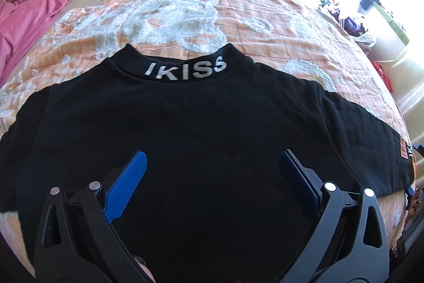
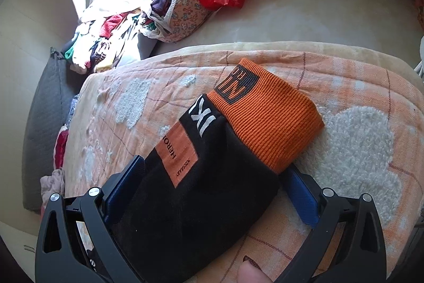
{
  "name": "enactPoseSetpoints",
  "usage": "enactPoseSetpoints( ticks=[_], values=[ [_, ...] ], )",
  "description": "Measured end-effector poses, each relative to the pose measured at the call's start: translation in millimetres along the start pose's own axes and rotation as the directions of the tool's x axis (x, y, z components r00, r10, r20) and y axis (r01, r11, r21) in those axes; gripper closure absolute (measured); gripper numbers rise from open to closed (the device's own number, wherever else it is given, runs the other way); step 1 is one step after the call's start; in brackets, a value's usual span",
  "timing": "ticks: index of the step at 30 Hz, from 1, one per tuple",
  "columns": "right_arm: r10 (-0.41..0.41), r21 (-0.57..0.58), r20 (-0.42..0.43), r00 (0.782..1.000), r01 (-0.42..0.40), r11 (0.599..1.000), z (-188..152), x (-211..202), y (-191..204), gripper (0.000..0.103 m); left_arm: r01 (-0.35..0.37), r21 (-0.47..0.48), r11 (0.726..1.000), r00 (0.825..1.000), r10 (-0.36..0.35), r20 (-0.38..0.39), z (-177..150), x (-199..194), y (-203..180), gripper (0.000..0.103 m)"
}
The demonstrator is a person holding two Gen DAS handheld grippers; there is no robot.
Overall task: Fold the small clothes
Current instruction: 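Lift the sleeve with the right tool and fold it across the shirt body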
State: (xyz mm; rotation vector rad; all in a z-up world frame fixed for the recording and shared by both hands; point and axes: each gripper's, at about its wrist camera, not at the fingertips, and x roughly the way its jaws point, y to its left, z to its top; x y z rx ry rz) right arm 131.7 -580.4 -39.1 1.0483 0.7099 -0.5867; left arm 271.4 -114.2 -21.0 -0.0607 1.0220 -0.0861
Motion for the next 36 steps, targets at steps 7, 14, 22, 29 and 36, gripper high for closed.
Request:
enactPoseSetpoints(
  ticks=[7,14,22,29,36],
  values=[
    [0.006,-0.060,0.030,1.000,-0.004,0.998,1,-2,6,0.029,0.008,-0.026,1.000,0.999,-0.007,0.044,1,-22,29,0.009],
    [0.151,-0.012,0.063,0.987,-0.150,0.989,3,-14,0,0.080,0.030,-0.105,0.994,0.998,-0.023,0.061,1,-33,57,0.009],
    [0.334,-0.157,0.080,0.939,-0.319,0.935,-10,-45,40,0.082,0.090,-0.152,0.984,0.995,-0.081,0.063,0,-39,68,0.009],
    [0.471,-0.382,0.046,0.881,-0.420,0.823,-40,-77,91,0.083,0.150,-0.184,0.971,0.988,-0.139,0.071,-4,-47,69,0.009],
    [0.565,-0.487,-0.086,0.821,-0.530,0.695,-80,-86,127,0.083,0.191,-0.201,0.961,0.981,-0.180,0.073,-12,-54,65,0.009]
  ],
)
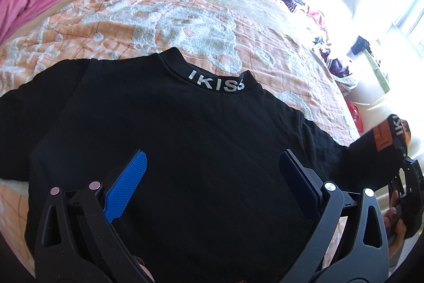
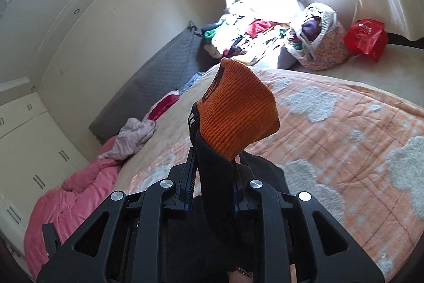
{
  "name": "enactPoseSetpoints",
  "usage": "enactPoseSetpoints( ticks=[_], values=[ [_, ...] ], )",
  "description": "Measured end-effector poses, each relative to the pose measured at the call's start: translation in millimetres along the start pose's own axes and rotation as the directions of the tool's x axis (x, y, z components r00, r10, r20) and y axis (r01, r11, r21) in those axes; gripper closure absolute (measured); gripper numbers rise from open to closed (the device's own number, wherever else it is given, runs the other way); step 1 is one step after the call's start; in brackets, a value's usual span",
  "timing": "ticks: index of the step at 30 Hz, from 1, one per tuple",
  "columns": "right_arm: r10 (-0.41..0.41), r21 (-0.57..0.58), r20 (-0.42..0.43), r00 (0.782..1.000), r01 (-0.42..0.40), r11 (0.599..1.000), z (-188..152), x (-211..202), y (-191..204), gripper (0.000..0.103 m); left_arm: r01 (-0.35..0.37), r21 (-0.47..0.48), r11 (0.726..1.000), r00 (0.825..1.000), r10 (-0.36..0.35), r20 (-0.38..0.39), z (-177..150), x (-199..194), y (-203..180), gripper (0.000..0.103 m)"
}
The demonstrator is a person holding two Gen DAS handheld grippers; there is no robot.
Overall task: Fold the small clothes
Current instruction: 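Lift the sleeve with the right tool and fold it across the shirt body, then lay the cuff on the shirt body and open the right tool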
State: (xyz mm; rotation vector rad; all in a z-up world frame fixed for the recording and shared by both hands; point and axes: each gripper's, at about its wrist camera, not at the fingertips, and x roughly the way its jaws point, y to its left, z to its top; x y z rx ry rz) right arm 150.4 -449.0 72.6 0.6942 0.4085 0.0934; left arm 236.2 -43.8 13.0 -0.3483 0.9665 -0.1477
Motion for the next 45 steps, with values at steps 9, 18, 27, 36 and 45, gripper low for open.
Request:
enactPoseSetpoints(
  ticks=[9,18,27,36,45],
  values=[
    [0.103,-0.138,-0.114,0.988,-0.118,0.983,-35,19,62,0.083,0.015,-0.045,0.999,1.000,-0.015,0.006,-3,-16,13,0.009],
    [0.070,-0.313,-0.253,0.965,-0.150,0.938,-80,41,102,0.083,0.065,-0.102,0.993,0.998,-0.065,0.003,-7,-27,31,0.009],
    [0.049,-0.379,-0.364,0.930,-0.196,0.904,-113,58,121,0.081,0.111,-0.126,0.986,0.993,-0.115,-0.021,-16,-29,33,0.009],
    [0.069,-0.389,-0.433,0.899,-0.255,0.885,-123,62,131,0.057,0.106,-0.171,0.980,0.993,-0.112,-0.027,-20,-28,42,0.009],
    [0.087,-0.427,-0.429,0.899,-0.286,0.858,-120,50,141,0.050,0.133,-0.209,0.969,0.985,-0.153,-0.084,-30,-5,39,0.009]
  ],
)
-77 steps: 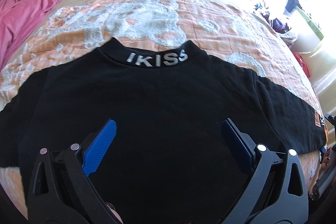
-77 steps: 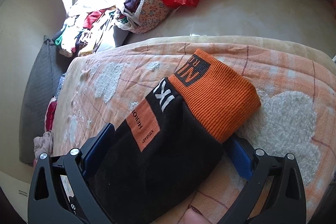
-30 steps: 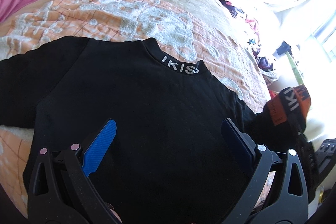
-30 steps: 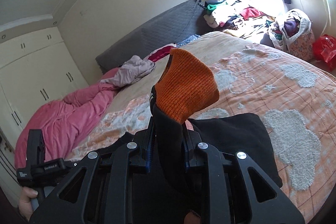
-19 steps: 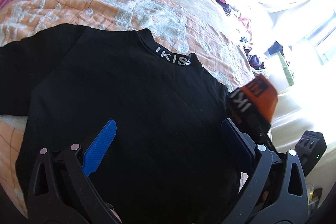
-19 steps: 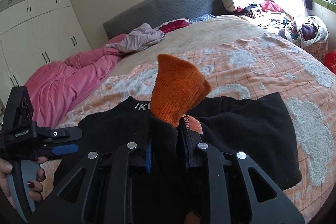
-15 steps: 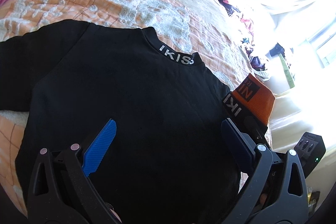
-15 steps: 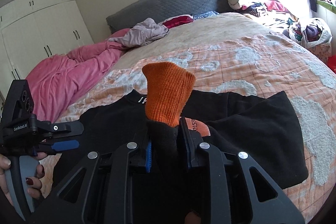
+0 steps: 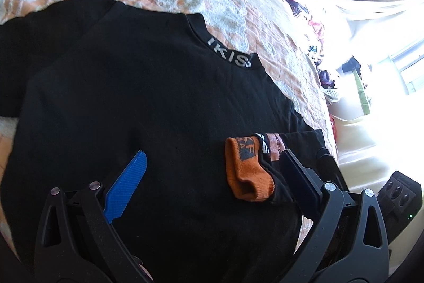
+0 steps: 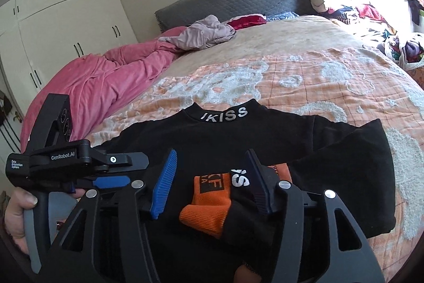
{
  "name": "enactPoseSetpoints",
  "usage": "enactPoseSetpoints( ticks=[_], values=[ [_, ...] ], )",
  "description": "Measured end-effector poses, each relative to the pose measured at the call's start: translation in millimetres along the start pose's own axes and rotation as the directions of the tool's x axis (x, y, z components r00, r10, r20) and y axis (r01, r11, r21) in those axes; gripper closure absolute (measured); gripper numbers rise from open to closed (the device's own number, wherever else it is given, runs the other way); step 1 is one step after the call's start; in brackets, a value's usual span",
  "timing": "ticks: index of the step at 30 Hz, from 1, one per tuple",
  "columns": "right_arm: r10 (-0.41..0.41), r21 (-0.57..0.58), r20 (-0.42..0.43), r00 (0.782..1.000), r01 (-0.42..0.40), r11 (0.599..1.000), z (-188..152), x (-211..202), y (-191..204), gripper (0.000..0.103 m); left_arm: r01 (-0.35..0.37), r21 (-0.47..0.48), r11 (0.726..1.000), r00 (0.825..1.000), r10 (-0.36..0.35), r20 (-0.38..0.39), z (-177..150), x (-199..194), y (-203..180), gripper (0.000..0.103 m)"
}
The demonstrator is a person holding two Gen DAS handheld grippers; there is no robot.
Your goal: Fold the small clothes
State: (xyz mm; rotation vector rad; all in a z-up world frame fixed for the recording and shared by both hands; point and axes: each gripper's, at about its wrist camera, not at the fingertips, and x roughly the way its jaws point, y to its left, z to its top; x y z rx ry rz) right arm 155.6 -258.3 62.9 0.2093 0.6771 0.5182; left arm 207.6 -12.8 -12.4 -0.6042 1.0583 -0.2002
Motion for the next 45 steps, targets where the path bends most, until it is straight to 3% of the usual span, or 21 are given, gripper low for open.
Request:
enactPoseSetpoints(
  ticks=[5,9,13,19,20,21,23,26,28,36,45],
  values=[
    [-0.094,0.028,-0.015,0.995,0.094,0.995,3,-3,-16,0.050,0.057,0.049,0.997,0.997,-0.055,-0.047,-12,18,-17,0.012],
    [-0.123,0.080,-0.009,0.992,0.123,0.989,5,-10,-35,0.046,0.178,0.020,0.984,0.976,-0.174,-0.129,-22,36,-29,0.031],
    [-0.142,0.117,0.007,0.990,0.140,0.983,7,-20,-49,0.045,0.119,0.044,0.992,0.981,-0.111,-0.158,-28,55,-39,0.031],
    [-0.170,0.179,0.012,0.985,0.166,0.970,9,-30,-68,0.039,0.052,0.065,0.997,0.991,-0.044,-0.126,-30,68,-52,0.031],
    [-0.175,0.189,0.011,0.984,0.170,0.967,9,-31,-72,0.039,0.046,0.076,0.996,0.992,-0.037,-0.119,-29,69,-55,0.036],
    [-0.181,0.199,0.011,0.983,0.175,0.964,9,-32,-75,0.039,0.042,0.092,0.995,0.993,-0.032,-0.110,-30,70,-59,0.050],
    [-0.190,0.222,0.008,0.982,0.183,0.958,9,-34,-81,0.039,0.040,0.106,0.994,0.993,-0.028,-0.114,-30,76,-65,0.067],
    [-0.216,0.252,-0.002,0.976,0.210,0.945,8,-37,-91,0.039,0.062,0.144,0.988,0.990,-0.043,-0.131,-31,82,-73,0.080],
    [-0.233,0.273,-0.007,0.973,0.226,0.935,8,-39,-99,0.039,0.050,0.180,0.982,0.993,-0.030,-0.111,-30,82,-77,0.091],
    [-0.277,0.345,-0.010,0.961,0.264,0.901,5,-49,-124,0.039,0.069,0.253,0.965,0.997,-0.079,0.028,-4,31,-81,0.094],
    [-0.289,0.346,-0.038,0.957,0.284,0.894,3,-43,-125,0.039,0.049,0.227,0.973,0.970,-0.100,0.221,24,-48,-57,0.095]
  ],
)
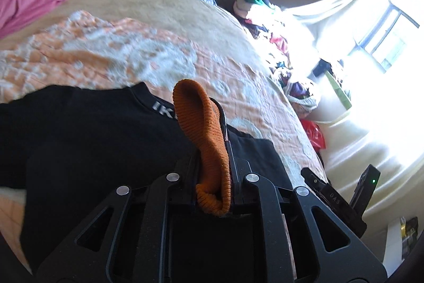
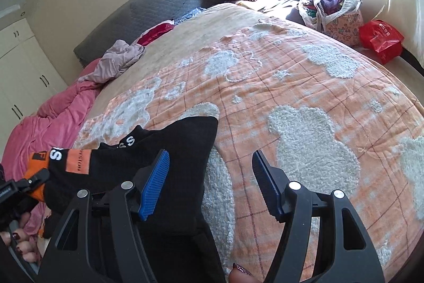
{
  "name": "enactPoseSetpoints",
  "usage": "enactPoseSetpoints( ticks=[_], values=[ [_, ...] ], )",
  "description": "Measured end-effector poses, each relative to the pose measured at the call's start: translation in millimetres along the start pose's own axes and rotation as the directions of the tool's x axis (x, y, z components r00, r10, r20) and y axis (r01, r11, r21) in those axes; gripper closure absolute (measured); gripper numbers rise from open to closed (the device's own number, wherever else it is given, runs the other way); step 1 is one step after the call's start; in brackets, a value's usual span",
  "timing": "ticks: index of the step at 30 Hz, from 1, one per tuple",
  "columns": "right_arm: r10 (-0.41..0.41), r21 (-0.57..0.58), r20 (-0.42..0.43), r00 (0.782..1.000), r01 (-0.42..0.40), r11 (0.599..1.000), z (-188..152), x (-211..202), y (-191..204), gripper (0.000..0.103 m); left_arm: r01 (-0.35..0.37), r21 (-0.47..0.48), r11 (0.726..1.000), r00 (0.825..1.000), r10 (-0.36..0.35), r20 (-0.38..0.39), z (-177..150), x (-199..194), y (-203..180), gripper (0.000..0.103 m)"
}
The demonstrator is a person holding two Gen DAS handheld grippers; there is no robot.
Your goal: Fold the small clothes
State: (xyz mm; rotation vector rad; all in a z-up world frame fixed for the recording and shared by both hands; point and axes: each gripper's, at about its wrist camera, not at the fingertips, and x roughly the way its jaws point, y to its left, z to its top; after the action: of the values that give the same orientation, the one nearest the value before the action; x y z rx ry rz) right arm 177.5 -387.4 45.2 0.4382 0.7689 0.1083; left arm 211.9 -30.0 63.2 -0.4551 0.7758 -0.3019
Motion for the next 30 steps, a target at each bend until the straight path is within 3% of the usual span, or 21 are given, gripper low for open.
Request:
enactPoseSetpoints(
  ticks=[6,16,20,30],
  values=[
    [-0.005,-0.028,-0.013,1.000,0.005,1.000,-3,5,7,0.039,-0.022,-0.042,0.999,1.000,0.023,0.019,0,-12,23,0.095],
    [0.002,-0.079,-0.023,1.000,-0.004,0.997,-9,9,23,0.039,-0.060,-0.077,0.995,0.998,0.059,-0.014,-12,-7,46,0.095],
    [0.015,-0.134,-0.035,0.999,-0.020,0.991,-15,12,41,0.039,-0.093,-0.074,0.993,0.995,0.091,-0.031,-16,-3,54,0.095],
    [0.032,-0.221,-0.066,0.997,-0.046,0.974,-28,22,68,0.039,-0.182,-0.038,0.983,0.983,0.183,0.016,-17,-22,59,0.094]
  ],
)
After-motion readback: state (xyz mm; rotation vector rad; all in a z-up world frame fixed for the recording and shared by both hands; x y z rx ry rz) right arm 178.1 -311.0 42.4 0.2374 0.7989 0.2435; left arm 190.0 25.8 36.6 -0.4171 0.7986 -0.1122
